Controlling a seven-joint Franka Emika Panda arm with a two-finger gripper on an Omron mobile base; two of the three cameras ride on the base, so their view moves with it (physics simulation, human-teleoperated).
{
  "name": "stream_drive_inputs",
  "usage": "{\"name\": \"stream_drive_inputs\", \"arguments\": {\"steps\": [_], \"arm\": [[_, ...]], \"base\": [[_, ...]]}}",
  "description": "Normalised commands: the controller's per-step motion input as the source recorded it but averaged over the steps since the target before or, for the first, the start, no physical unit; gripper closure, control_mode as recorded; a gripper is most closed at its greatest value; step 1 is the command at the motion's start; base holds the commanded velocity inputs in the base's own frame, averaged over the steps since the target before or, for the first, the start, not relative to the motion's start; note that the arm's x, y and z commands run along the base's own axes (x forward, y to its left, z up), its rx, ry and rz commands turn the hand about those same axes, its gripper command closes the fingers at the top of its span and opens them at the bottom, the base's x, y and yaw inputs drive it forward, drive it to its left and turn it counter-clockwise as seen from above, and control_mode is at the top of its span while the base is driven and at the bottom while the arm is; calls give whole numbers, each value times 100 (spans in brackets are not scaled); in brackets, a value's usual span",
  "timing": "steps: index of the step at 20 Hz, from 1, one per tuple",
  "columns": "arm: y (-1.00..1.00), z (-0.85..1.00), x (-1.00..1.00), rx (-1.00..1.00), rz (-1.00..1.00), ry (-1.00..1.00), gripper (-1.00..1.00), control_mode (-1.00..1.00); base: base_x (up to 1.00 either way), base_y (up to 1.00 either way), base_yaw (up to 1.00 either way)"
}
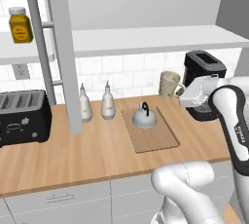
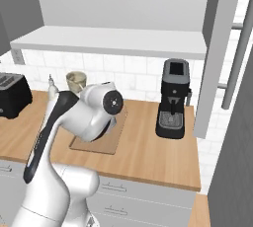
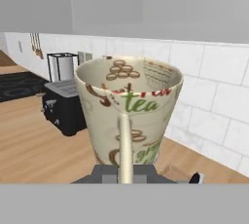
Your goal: Pick the kettle from the counter and place it on the tray. Then pick the mug from the cabinet and place it on the tray. Then close the cabinet doors.
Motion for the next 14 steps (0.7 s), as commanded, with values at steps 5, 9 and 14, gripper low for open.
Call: {"name": "stream_drive_inputs", "arguments": {"steps": [5, 9, 14], "arm": [[0, -77, 0, 0, 0, 3, 100, -100], [0, -81, 29, 0, 7, 16, 100, -100], [-2, -66, 52, 0, 16, 26, 100, -100]], "base": [[0, 0, 0], [0, 0, 0], [0, 0, 0]]}}
